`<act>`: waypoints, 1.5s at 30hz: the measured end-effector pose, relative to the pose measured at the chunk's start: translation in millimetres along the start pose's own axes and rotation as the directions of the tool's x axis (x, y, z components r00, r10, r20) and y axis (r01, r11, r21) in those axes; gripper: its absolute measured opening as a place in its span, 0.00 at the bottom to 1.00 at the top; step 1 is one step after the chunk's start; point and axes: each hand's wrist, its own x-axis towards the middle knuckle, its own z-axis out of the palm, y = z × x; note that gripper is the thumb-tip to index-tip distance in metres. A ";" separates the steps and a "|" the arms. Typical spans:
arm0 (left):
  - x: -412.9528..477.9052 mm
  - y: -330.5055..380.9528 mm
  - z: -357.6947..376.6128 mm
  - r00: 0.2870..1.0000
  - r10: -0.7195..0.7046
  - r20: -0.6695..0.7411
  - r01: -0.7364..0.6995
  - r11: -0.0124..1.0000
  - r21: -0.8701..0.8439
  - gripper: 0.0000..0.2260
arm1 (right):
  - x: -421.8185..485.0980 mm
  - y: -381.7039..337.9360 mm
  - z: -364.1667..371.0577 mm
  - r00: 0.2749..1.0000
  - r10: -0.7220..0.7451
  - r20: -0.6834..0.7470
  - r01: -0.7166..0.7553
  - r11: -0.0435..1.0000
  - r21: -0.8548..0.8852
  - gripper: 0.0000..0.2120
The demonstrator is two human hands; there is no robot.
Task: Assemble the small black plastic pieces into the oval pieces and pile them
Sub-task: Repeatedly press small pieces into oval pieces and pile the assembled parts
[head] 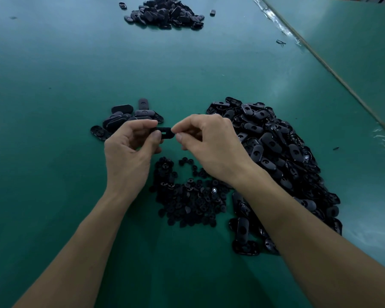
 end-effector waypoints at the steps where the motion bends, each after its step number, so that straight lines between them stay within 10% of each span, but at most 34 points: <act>1: -0.1 0.1 0.1 1.000 -0.001 0.006 0.001 1.000 0.012 0.10 | 0.0 -0.6 0.3 1.000 -0.010 -0.003 0.010 1.000 0.012 0.08; 45: -5.0 9.2 5.0 0.997 -0.013 0.079 0.013 1.000 -0.004 0.11 | 3.0 -2.8 6.7 0.996 0.033 -0.077 -0.036 0.999 -0.034 0.06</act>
